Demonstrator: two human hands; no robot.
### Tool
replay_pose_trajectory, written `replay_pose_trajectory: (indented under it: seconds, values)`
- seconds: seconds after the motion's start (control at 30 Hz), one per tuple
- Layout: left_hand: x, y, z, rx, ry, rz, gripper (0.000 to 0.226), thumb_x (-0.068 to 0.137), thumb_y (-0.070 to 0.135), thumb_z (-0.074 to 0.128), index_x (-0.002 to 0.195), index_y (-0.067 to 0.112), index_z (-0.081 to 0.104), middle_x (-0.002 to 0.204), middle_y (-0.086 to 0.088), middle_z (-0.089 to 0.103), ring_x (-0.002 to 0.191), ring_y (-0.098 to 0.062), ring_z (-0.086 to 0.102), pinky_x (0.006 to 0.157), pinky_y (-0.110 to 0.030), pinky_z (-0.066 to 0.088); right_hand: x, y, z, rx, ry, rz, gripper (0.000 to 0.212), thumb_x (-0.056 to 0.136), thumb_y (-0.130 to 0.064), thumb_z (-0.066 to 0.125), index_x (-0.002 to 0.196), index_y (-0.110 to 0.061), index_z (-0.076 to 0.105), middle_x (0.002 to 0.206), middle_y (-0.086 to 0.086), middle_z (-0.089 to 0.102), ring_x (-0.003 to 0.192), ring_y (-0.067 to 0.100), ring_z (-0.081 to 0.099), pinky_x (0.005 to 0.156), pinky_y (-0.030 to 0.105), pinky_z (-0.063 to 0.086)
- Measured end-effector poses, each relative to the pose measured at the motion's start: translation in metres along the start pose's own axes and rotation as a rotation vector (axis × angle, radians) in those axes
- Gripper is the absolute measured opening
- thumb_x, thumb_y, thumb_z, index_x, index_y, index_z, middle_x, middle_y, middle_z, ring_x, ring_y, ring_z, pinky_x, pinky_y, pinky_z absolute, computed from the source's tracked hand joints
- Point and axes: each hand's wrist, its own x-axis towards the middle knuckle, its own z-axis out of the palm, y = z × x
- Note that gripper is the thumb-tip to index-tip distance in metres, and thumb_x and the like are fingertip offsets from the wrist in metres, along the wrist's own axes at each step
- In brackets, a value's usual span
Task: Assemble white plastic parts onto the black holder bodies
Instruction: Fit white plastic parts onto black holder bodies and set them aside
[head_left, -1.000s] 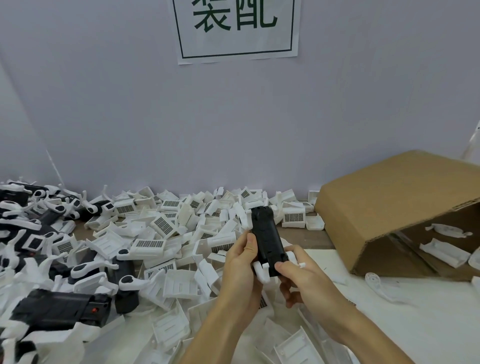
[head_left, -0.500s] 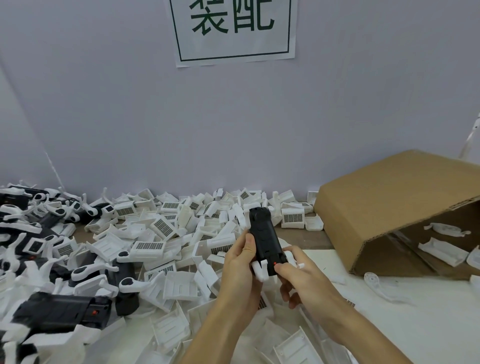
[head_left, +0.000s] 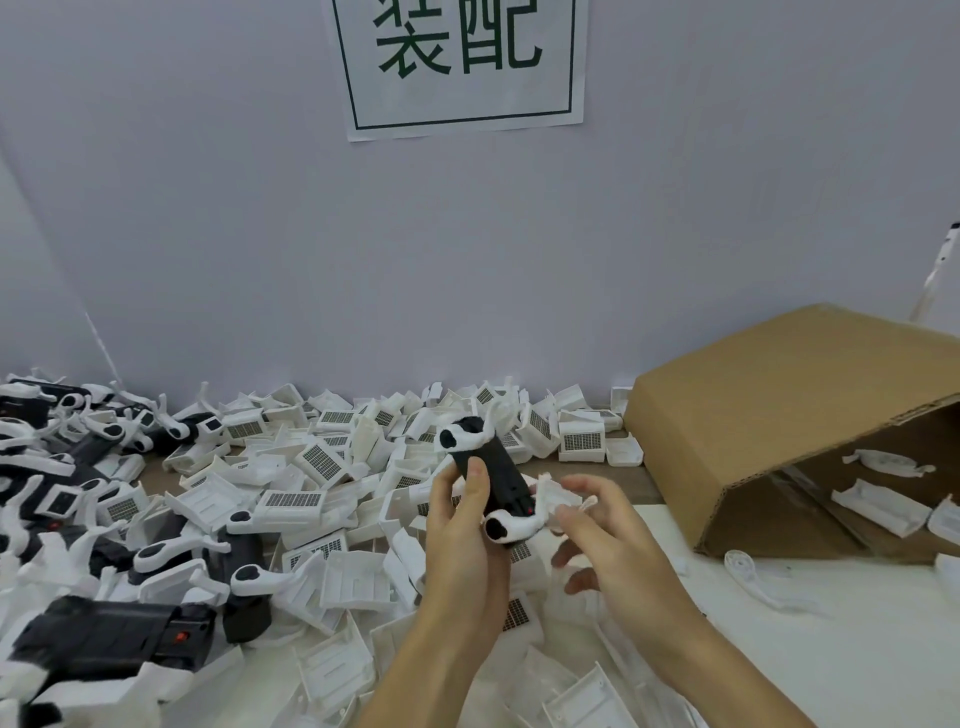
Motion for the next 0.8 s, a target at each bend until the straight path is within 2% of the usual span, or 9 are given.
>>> replay_pose_trajectory:
  seconds: [0.13,0.2,0.3,0.43,0.5,0.53,0.63,0.73,0.8]
  values:
    - [0.0,0.002,0.003,-0.033,0.048,-0.034,0.055,0.078,0.037,0.071,0.114,-0.004,0.063,0.089,-0.014,0.07,0.078,-0.023,0.069,0.063,-0.031,0.058,-0.002,-0.004,-0.003,-0.009,0.072,-0.176,0.016,0.099,-0.034,0.056,0.114,-0.039,0.058,0.101,-0.01,0.065,0.095,0.004,0.061,0.077,0.026,0.047]
    - [-0.001,0.002,0.003,-0.025,0.022,-0.059,0.048,0.071,0.037,0.076,0.101,0.001,0.069,0.08,-0.008,0.072,0.069,-0.018,0.07,0.058,-0.028,0.057,-0.007,-0.006,-0.003,-0.064,0.066,-0.33,0.027,0.088,-0.042,0.058,0.115,-0.038,0.059,0.102,-0.017,0.064,0.104,0.002,0.06,0.082,0.021,0.046]
    - [-0.003,0.001,0.001,0.035,0.008,-0.06,0.045,0.063,0.043,0.081,0.089,0.008,0.071,0.074,-0.005,0.068,0.063,-0.015,0.066,0.056,-0.027,0.055,-0.012,-0.01,0.0,-0.276,0.03,-0.515,0.038,0.08,-0.052,0.063,0.115,-0.037,0.062,0.115,-0.017,0.062,0.118,0.005,0.055,0.089,0.009,0.04]
    - [-0.004,0.001,0.0,0.148,-0.012,-0.044,0.042,0.058,0.058,0.085,0.073,0.02,0.076,0.073,-0.005,0.066,0.065,-0.014,0.064,0.06,-0.026,0.053,-0.008,-0.005,0.001,-0.473,0.034,-0.557,0.032,0.078,-0.044,0.077,0.108,-0.041,0.067,0.115,-0.019,0.057,0.116,0.004,0.056,0.092,0.007,0.037]
    - [-0.005,0.002,0.002,0.127,-0.04,-0.048,0.043,0.062,0.06,0.086,0.079,0.021,0.079,0.078,-0.005,0.07,0.071,-0.017,0.068,0.061,-0.025,0.055,-0.005,-0.002,0.0,-0.483,0.079,-0.537,0.018,0.088,-0.035,0.072,0.105,-0.039,0.069,0.113,-0.02,0.058,0.114,0.001,0.055,0.089,0.006,0.037]
    - [-0.005,0.002,0.003,0.109,-0.058,-0.047,0.046,0.067,0.06,0.08,0.087,0.019,0.08,0.085,-0.008,0.073,0.08,-0.02,0.072,0.065,-0.026,0.057,-0.003,0.0,-0.002,-0.483,0.11,-0.53,0.014,0.093,-0.03,0.067,0.105,-0.037,0.069,0.112,-0.021,0.059,0.112,-0.001,0.056,0.087,0.005,0.037]
    - [-0.006,0.003,0.004,0.124,-0.095,-0.024,0.055,0.078,0.049,0.074,0.12,0.012,0.07,0.11,-0.013,0.074,0.106,-0.026,0.07,0.08,-0.031,0.057,0.003,0.001,-0.008,-0.448,0.159,-0.484,0.02,0.1,-0.022,0.055,0.107,-0.032,0.072,0.111,-0.02,0.063,0.108,-0.006,0.056,0.083,0.004,0.039]
    - [-0.006,0.0,0.004,0.157,-0.085,-0.026,0.06,0.075,0.044,0.079,0.127,0.018,0.065,0.113,-0.008,0.075,0.107,-0.023,0.071,0.084,-0.034,0.056,0.006,0.001,-0.016,-0.438,0.128,-0.41,0.021,0.101,-0.024,0.053,0.106,-0.03,0.073,0.107,-0.021,0.066,0.104,-0.007,0.058,0.079,0.005,0.041]
    - [-0.005,-0.002,0.003,0.155,-0.062,-0.023,0.065,0.075,0.044,0.083,0.131,0.016,0.062,0.119,-0.009,0.073,0.113,-0.025,0.069,0.094,-0.041,0.054,0.008,-0.003,-0.024,-0.42,0.119,-0.34,0.021,0.102,-0.025,0.052,0.101,-0.033,0.072,0.095,-0.02,0.07,0.095,-0.005,0.061,0.076,0.011,0.046]
